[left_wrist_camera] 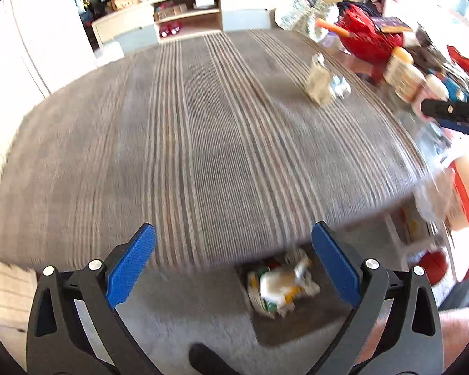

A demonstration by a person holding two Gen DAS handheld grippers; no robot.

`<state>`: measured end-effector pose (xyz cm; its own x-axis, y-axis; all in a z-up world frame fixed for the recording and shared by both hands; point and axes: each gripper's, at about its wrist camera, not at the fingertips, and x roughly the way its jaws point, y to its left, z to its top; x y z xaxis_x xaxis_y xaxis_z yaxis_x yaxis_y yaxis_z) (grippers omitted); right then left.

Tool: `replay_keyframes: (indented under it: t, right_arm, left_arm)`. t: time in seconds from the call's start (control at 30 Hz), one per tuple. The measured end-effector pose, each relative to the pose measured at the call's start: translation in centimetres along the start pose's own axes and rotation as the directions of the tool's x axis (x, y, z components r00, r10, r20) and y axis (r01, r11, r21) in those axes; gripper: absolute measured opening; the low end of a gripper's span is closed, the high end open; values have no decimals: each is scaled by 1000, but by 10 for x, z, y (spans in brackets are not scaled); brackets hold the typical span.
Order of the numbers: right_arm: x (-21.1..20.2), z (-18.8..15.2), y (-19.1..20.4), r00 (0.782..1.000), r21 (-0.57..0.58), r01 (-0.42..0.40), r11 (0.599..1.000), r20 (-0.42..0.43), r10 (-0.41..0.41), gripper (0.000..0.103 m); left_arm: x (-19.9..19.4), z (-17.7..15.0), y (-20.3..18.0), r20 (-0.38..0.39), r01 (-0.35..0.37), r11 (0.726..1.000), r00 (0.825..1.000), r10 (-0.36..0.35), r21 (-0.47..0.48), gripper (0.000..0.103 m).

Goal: Collect trash
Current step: 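Move both open tools toward the white folded paper on the table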

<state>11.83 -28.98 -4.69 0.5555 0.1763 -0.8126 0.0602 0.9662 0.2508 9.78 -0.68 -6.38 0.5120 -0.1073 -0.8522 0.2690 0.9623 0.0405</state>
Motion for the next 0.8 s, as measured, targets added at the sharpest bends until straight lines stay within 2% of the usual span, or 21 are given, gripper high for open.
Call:
replay_keyframes:
  t: [0.03,0.2,0.23,0.4,0.5,0.6,0.73,0.77,0.8]
  right_arm:
    - [6,7,0,1000,-1,-1,1000,1,1,97]
    - [37,35,0,999,9,-25,1000,-38,25,78]
    - [44,40,-3,998,22,-36,999,-42,37,76]
    - [77,55,-13,991,83,-113,990,-66,118,53]
    - [99,62,-16,989,82,-122,989,-77,129,46]
    - [113,70,-16,985,97,-145,985,-81,153,45]
    - [125,76,-9,985,68,-135,989,-95,141,45]
    - [127,76,-6,986,56,-124,991,-103,130,44]
    - [128,76,-4,987,46,-119,992,-107,123,34]
  left_arm:
    - [3,9,0,3,-2,1000,1000,2,-3,95]
    - [18,50,-12,25,-15,1000,1000,15,9,95]
    - [21,57,-15,29,-18,1000,999,18,16,95]
    - [39,82,-27,36,-27,999,999,25,42,95]
    - [49,96,-29,44,-26,999,999,24,42,95]
    - [60,110,-29,48,-23,999,999,22,29,95]
    - [67,123,-33,54,-32,999,998,30,38,95]
    - [68,127,-35,58,-31,999,998,29,39,95]
    - [69,130,-36,60,-27,999,998,25,37,95]
